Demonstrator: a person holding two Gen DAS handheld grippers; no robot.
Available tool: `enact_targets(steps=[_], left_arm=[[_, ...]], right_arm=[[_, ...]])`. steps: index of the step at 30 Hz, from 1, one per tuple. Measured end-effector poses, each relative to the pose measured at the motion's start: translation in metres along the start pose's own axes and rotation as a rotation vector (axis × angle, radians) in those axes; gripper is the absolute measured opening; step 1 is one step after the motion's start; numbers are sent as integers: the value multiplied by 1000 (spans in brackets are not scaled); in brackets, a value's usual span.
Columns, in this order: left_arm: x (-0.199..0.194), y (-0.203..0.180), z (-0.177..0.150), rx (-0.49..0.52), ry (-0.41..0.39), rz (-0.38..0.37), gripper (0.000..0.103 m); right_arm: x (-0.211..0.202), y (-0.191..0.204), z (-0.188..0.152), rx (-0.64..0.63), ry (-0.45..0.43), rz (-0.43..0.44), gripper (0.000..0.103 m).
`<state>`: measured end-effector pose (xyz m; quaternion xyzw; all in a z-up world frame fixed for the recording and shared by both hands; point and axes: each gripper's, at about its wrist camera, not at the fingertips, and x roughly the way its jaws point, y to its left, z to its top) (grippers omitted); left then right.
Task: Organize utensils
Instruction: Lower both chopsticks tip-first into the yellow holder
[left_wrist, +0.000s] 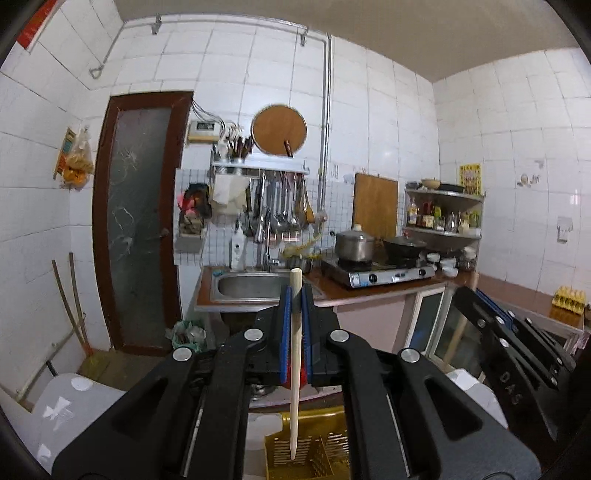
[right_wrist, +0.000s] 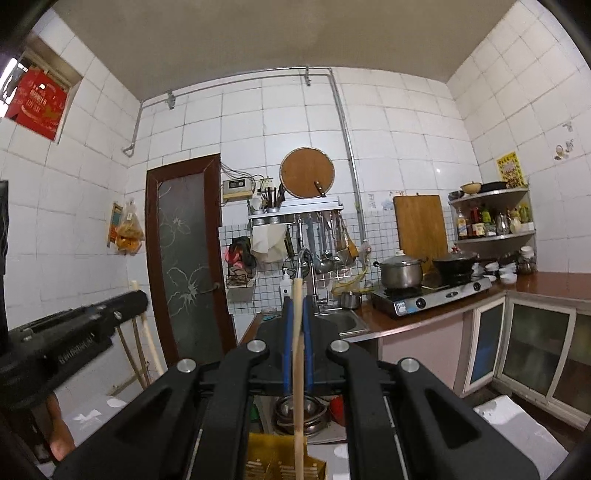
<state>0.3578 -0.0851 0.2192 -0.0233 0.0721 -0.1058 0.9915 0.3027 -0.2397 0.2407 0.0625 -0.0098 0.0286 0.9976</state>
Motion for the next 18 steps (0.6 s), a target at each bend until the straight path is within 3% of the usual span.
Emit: enact_targets(steps=[9, 15, 16, 18], left_arm=[[63, 12, -79, 43, 161, 29, 5], [61, 26, -89, 17, 215, 36, 5], [55, 29, -85, 13, 217, 31, 11], [41, 32, -79, 7, 208, 29, 34]], right_arm=[[45, -14, -72, -16, 147, 5, 6], [47, -21, -87, -17, 227, -6, 7], [43, -24, -84, -7, 233, -15, 7], [35, -29, -78, 5, 248, -38, 7]])
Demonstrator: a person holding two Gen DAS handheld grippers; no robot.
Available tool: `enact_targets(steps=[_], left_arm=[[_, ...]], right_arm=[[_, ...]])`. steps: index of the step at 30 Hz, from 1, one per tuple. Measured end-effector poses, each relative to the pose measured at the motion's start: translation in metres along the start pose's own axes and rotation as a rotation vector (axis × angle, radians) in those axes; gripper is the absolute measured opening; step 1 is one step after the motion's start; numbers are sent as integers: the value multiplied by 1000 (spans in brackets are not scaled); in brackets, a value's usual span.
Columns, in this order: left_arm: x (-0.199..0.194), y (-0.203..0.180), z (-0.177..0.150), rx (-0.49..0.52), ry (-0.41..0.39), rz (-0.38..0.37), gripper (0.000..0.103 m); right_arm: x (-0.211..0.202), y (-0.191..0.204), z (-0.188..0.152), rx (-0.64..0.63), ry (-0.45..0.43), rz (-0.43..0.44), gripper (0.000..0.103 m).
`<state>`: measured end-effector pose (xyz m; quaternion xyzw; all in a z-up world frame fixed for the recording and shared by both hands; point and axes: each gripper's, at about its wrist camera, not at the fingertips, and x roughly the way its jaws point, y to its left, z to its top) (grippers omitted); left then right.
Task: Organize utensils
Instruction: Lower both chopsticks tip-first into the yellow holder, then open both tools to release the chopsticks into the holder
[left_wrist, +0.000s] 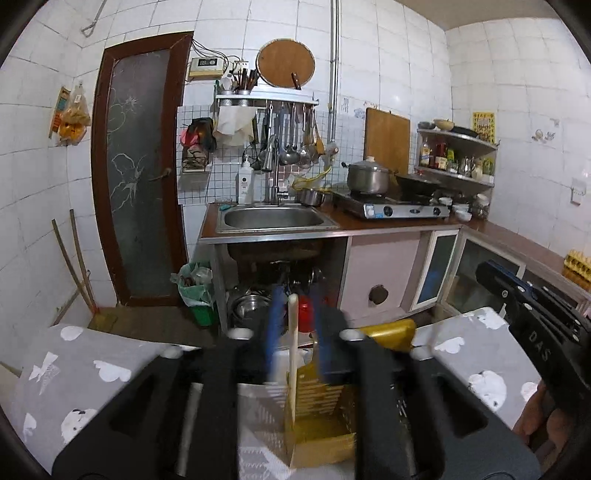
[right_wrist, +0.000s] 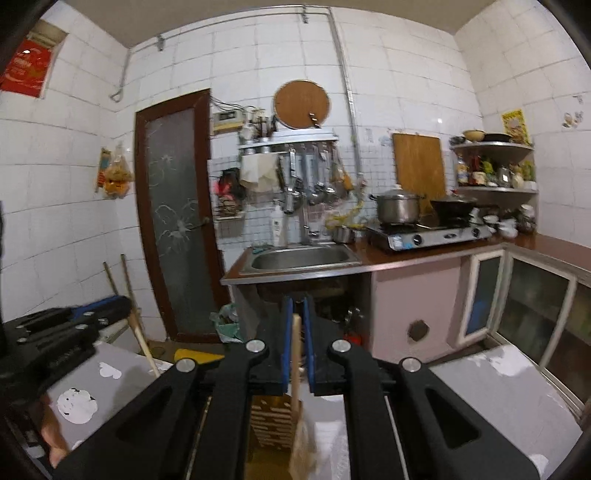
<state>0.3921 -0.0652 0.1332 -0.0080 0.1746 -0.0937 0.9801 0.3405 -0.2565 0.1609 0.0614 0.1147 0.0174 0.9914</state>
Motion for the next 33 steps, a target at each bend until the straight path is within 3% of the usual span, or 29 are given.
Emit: enact_targets(steps=[2, 5, 6, 7, 8, 10, 15, 21, 24, 28, 33], left_arm=[[-26, 6, 2, 8, -39, 24, 70], [-63, 13, -3, 35, -60, 56, 88], [-72, 15, -6, 47, -58, 66, 91], [-86, 18, -11, 59, -59, 84, 96], [-95, 21, -14, 64, -61, 94, 98], [-115, 27, -24, 68, -55, 111, 98], [-142, 42, -46, 1, 32, 97, 98], [-156, 46, -80, -3, 85, 89, 98], [-154, 50, -100, -54, 132, 61, 98], [-132, 54, -131, -75, 251, -8, 98], [-114, 47, -160, -28, 290, 68, 98]], right_arm=[[-14, -5, 4, 20, 13, 5, 7], [-42, -11, 4, 14, 37, -18, 11], [-55, -12, 2, 17, 46, -23, 28], [-65, -14, 0, 23, 51, -28, 59], [-75, -16, -3, 31, 50, -32, 67], [-98, -15, -12, 24, 49, -33, 68], [-128, -11, -39, 40, 140, -62, 68], [-138, -16, -76, 112, 248, -107, 68], [-133, -16, -98, 116, 296, -141, 68], [-121, -17, -130, 117, 371, -187, 68], [-104, -17, -158, 114, 462, -243, 66]])
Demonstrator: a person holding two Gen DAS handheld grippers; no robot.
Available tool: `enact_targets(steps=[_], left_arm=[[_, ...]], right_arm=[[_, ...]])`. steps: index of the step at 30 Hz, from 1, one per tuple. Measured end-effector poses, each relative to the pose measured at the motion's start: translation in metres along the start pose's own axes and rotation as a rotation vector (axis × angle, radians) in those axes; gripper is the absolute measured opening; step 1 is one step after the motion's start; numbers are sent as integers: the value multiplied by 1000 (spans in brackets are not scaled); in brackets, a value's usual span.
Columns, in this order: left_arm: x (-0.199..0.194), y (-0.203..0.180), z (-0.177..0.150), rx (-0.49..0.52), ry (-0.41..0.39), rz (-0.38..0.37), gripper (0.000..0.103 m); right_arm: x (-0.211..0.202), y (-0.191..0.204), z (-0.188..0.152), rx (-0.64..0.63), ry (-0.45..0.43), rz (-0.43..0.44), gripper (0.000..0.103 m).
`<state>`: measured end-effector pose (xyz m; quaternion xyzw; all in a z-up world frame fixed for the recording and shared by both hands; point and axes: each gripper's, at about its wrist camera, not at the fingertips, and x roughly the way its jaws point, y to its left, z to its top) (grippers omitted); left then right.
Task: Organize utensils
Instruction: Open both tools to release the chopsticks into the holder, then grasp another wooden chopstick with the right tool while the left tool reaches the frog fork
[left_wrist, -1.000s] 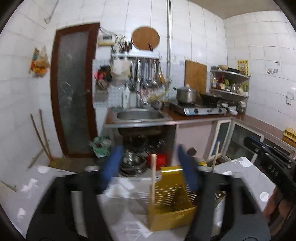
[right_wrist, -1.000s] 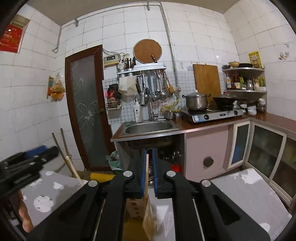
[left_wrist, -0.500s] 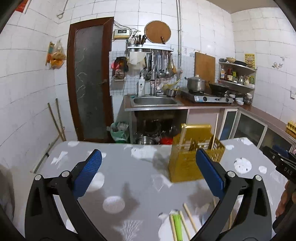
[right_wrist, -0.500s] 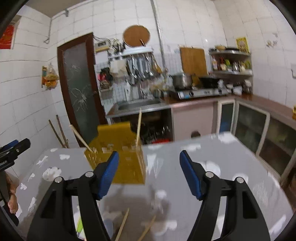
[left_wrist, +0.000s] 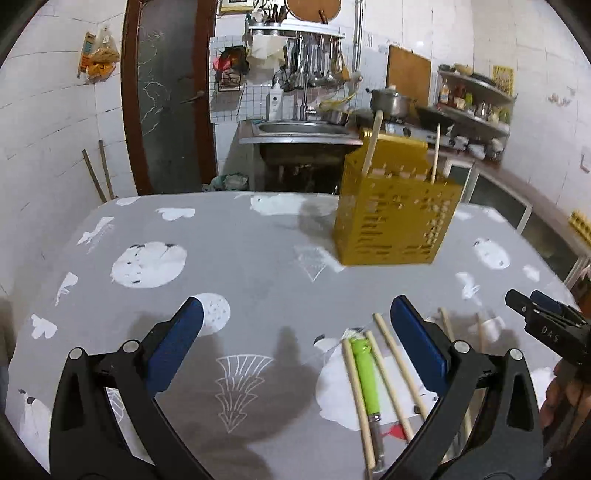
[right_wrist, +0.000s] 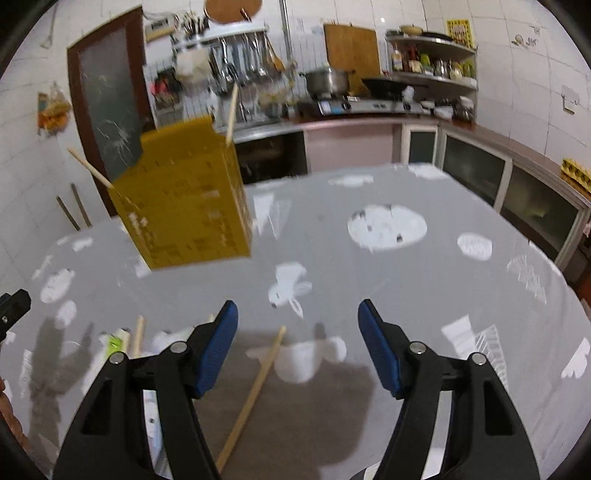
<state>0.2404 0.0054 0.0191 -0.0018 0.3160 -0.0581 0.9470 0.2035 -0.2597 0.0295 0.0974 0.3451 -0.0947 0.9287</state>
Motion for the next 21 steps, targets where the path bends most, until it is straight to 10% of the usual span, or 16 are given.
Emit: enact_targets(steps=[14, 21], left_arm=[[30, 10, -17, -63, 72, -15, 98], [45, 4, -25, -47, 153, -24, 98]], right_arm=[[55, 22, -19, -7, 202, -45, 41], [59, 31, -13, -74, 236, -11, 12]])
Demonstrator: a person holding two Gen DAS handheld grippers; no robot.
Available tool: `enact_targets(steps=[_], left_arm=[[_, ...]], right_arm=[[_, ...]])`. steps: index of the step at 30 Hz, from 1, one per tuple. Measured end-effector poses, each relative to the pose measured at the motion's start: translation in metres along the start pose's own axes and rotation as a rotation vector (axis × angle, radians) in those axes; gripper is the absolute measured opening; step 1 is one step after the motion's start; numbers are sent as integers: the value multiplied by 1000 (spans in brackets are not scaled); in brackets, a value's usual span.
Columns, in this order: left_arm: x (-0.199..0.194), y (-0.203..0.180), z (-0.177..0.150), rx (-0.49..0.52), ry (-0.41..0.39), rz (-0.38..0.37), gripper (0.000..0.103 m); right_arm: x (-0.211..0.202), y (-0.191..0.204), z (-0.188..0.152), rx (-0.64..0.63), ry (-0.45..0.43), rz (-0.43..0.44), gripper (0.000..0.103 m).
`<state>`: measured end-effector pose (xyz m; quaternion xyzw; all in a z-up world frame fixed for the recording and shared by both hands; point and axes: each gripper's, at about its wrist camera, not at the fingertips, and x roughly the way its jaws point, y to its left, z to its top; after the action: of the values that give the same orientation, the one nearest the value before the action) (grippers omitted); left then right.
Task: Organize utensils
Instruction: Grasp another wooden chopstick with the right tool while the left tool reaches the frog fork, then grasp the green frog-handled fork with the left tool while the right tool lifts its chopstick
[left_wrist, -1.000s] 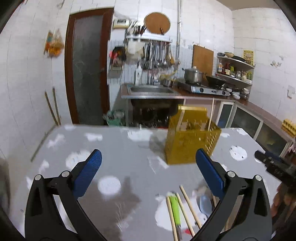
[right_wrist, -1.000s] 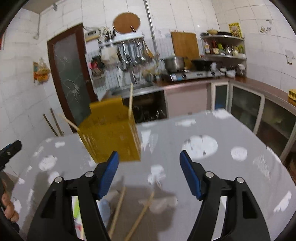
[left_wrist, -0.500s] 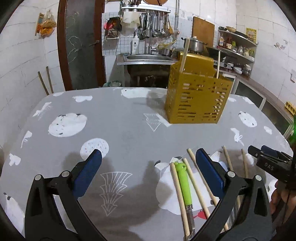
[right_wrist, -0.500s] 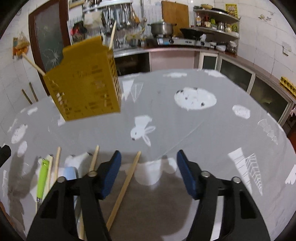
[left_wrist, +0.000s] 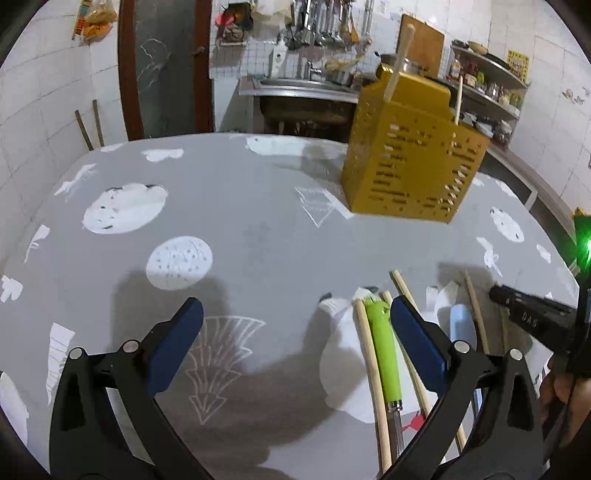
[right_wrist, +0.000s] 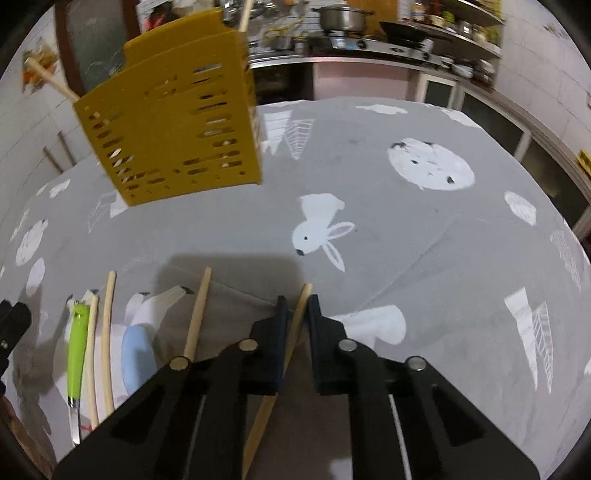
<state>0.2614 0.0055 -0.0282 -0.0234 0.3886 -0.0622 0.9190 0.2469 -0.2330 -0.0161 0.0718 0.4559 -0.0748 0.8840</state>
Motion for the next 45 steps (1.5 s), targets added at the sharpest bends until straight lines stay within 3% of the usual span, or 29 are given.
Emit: enact_targets(steps=[6, 11, 18, 20, 28, 45], left_arm=[[6, -11, -6, 11, 51, -33, 98], [20, -18, -10, 4, 121, -43, 78], [24, -35, -12, 37, 141, -73, 56], [27, -39, -13, 37, 167, -92, 42], [33, -53, -12, 74, 185, -81, 23], [50, -53, 2, 45, 226, -106, 20]], right_arm=[[-1, -10, 5, -48, 13, 57, 9], [-4, -17, 4, -66, 15, 72, 9], [-6, -26, 0, -57, 12, 78, 9], [-6, -28, 1, -54, 14, 83, 9], [-5, -28, 0, -56, 6, 80, 9], [-2, -29, 6, -47, 19, 82, 9]])
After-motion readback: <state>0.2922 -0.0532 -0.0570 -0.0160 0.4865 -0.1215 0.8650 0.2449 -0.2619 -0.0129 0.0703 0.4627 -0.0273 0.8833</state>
